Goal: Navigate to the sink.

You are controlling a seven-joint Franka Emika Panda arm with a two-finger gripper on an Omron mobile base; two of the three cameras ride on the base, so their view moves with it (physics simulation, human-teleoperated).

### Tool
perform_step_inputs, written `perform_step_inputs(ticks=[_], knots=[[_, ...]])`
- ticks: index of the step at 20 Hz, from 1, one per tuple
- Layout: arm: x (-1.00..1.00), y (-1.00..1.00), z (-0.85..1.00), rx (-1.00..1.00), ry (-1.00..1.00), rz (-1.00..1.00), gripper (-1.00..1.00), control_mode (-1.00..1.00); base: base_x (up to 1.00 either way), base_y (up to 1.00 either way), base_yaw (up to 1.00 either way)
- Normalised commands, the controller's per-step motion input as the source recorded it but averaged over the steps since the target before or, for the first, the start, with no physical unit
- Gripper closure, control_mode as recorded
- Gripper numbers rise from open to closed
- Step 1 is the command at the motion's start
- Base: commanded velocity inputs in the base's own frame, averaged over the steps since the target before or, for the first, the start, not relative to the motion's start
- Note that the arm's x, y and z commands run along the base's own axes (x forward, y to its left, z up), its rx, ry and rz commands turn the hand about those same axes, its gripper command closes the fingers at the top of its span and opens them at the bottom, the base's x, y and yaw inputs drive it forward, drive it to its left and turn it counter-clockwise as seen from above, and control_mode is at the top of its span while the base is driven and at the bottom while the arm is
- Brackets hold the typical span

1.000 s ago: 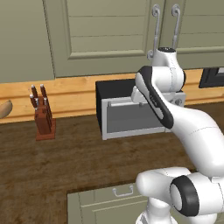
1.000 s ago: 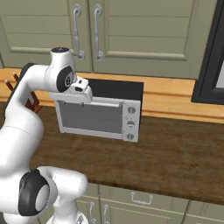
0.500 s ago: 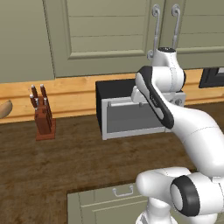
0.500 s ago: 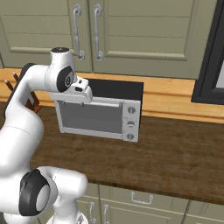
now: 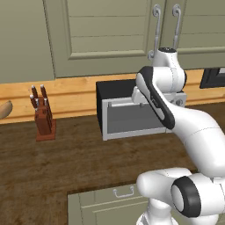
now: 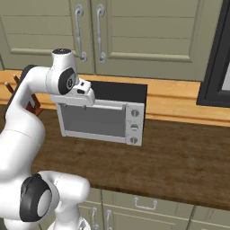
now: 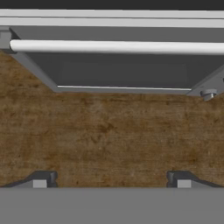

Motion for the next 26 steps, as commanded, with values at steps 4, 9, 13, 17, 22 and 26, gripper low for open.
perform_step_inputs(ticks=[4,9,13,17,22,26], knots=[[0.00,0.00,0.00,0.00,0.00,0.00,-1.00,-1.00,0.00,0.00,0.00],[0.00,0.00,0.00,0.00,0.00,0.00,-1.00,-1.00,0.00,0.00,0.00],[0.00,0.00,0.00,0.00,0.00,0.00,-1.00,-1.00,0.00,0.00,0.00],[0.00,0.00,0.00,0.00,0.00,0.00,-1.00,-1.00,0.00,0.00,0.00],[0.00,0.00,0.00,0.00,0.00,0.00,-1.00,-1.00,0.00,0.00,0.00],[0.00,0.00,0.00,0.00,0.00,0.00,-1.00,-1.00,0.00,0.00,0.00]])
